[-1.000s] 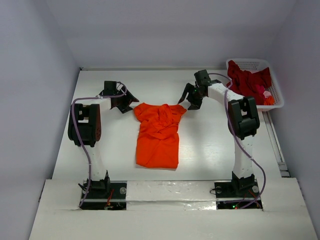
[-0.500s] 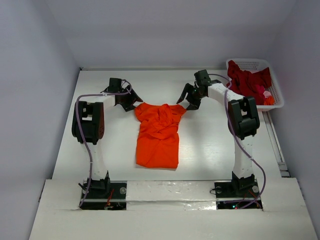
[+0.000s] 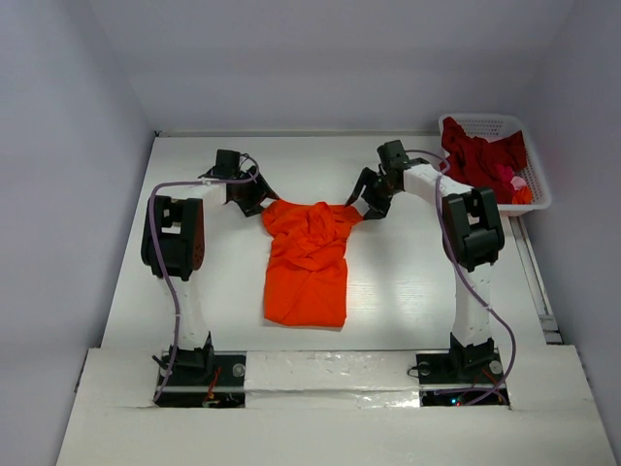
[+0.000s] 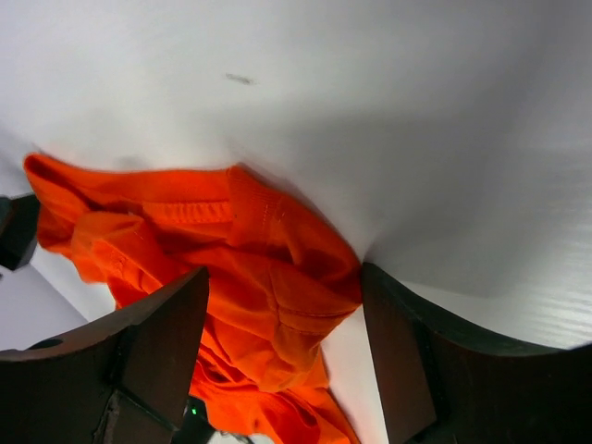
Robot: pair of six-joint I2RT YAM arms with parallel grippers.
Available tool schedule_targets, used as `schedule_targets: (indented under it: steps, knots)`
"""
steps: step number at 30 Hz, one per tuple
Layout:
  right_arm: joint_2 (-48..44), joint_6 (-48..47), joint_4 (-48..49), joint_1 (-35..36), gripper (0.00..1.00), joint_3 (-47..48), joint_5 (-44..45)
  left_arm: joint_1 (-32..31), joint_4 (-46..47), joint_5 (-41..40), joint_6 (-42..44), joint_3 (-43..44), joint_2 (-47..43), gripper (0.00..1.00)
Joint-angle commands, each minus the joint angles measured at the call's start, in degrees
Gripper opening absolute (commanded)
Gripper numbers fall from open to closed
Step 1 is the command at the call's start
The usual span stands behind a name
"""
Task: Fold and stack the t-shirts
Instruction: Fold the long partially folded tshirt into a neat square
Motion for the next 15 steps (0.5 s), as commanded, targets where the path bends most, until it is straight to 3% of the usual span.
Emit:
schedule_targets:
  steps: [1, 10, 15]
  knots:
    - [-2.08, 1.29, -0.70, -0.05, 0.72, -2.56, 2.13, -0.32, -7.69, -3.63, 2.46, -0.04, 1.64, 0.54]
    - [-1.11, 1.73, 0.01, -0.05, 0.71, -4.24, 0.55, -0.32, -8.05, -3.36, 2.46, -0.04, 1.37, 0.54]
    - [-0.67, 1.29, 0.10, -0.05, 0.49, -3.45, 0.54, -0.32, -8.05, -3.63, 2.54, -0.22, 0.94, 0.53]
